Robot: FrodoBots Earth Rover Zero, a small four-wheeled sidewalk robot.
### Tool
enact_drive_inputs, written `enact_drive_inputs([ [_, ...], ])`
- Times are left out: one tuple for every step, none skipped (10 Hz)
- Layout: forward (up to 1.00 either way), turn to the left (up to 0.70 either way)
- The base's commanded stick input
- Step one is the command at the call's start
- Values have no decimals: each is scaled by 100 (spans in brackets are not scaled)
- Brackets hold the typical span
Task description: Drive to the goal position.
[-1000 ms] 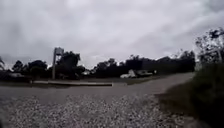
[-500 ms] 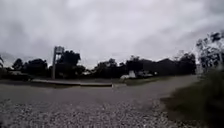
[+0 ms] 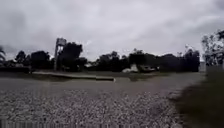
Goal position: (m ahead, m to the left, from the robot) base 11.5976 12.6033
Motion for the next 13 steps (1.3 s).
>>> enact_drive_inputs([
  [50,0],
  [50,0],
  [50,0],
  [50,0],
  [50,0],
  [50,0],
  [50,0],
  [50,0],
  [50,0],
  [50,0],
  [50,0],
  [50,0],
  [50,0],
])
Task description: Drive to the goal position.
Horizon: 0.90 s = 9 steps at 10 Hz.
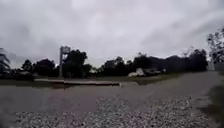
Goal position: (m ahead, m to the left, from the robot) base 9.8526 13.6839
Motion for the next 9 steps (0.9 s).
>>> enact_drive_inputs([
  [50,0],
  [50,0],
  [50,-49],
  [50,-50],
  [50,-35],
  [50,-11],
  [50,0],
  [50,0],
  [50,0],
])
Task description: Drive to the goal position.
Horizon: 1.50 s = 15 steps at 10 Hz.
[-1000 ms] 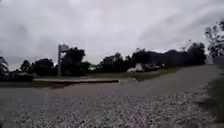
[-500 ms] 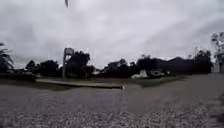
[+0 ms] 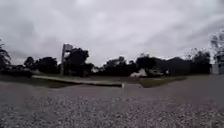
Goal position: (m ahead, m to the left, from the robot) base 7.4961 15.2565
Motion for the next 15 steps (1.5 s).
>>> enact_drive_inputs([
  [50,0],
  [50,0],
  [50,0],
  [50,0],
  [50,0],
  [50,0],
  [50,0],
  [50,0],
  [50,0],
  [50,0],
  [50,-1],
  [50,-9],
  [50,-43],
  [50,-50],
  [50,-50],
])
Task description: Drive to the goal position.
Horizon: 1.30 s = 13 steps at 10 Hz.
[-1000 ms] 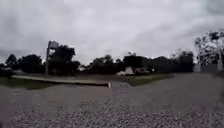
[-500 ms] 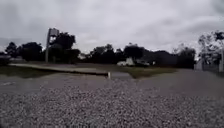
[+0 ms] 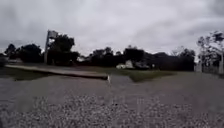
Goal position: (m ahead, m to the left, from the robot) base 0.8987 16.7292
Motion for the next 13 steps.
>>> enact_drive_inputs([
  [50,-34],
  [50,0],
  [50,0],
  [50,0],
  [50,0],
  [50,0],
  [50,0],
  [50,0],
  [50,0],
  [50,0],
  [50,0],
  [50,0],
  [50,0],
])
